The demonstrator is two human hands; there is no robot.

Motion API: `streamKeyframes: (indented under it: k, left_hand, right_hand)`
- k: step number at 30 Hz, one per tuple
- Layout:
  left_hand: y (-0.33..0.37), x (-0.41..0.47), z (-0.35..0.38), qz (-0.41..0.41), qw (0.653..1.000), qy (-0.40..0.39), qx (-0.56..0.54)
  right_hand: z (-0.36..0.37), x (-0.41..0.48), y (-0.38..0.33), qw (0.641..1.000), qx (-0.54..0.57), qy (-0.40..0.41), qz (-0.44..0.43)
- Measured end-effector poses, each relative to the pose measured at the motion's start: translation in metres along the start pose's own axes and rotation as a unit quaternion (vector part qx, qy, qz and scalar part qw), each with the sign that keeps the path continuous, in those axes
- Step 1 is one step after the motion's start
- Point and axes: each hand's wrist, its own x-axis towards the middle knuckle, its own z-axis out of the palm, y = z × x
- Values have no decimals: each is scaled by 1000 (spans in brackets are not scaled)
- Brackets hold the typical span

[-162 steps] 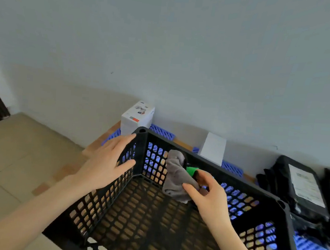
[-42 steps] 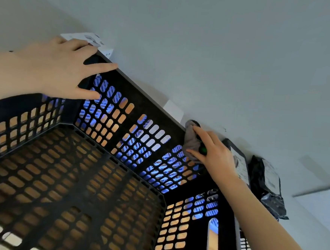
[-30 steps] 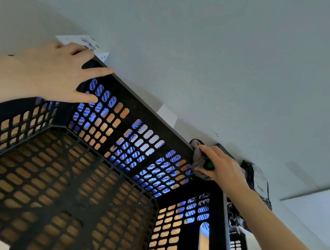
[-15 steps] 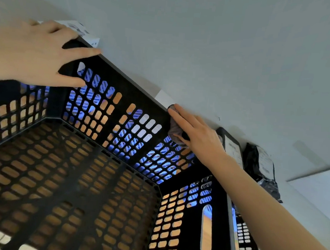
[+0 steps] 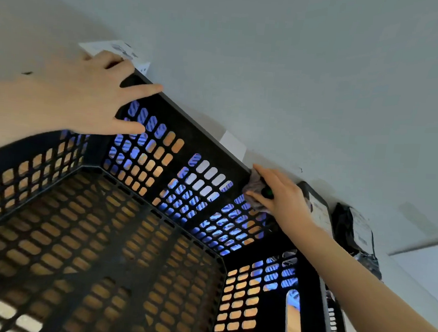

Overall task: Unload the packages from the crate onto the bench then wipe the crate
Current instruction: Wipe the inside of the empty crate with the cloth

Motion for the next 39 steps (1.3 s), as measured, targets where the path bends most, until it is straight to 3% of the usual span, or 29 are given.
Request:
streamKeyframes:
  k: [8,13,18,24,31,35,39]
  left_hand:
    - [-1,-5,4,10,998,62,-17]
    - [-4,-6,-2,6,999,42,4]
    - [-6,-9,2,11,999,41,18]
    - [-7,-8,1,18,999,49,14]
    - [-8,-8,-2,19,999,43,-9]
    - [-8,-7,-8,-2,999,29,-24]
    - [-9,-4,-18,-13,997,14,-71]
  right_hand:
    - [37,165,-114,995,62,-77,-2]
    - [51,204,-145,995,79,-53,-14]
    - [43,172,-118,995,89,-50,1]
    - [7,53,-35,993,92,-56,48]
    - [-31,-36,33,984,26,-140,105]
    - [-37,-48,41,974,7,-178,138]
    - [-33,-29,12,985,5,-124,119]
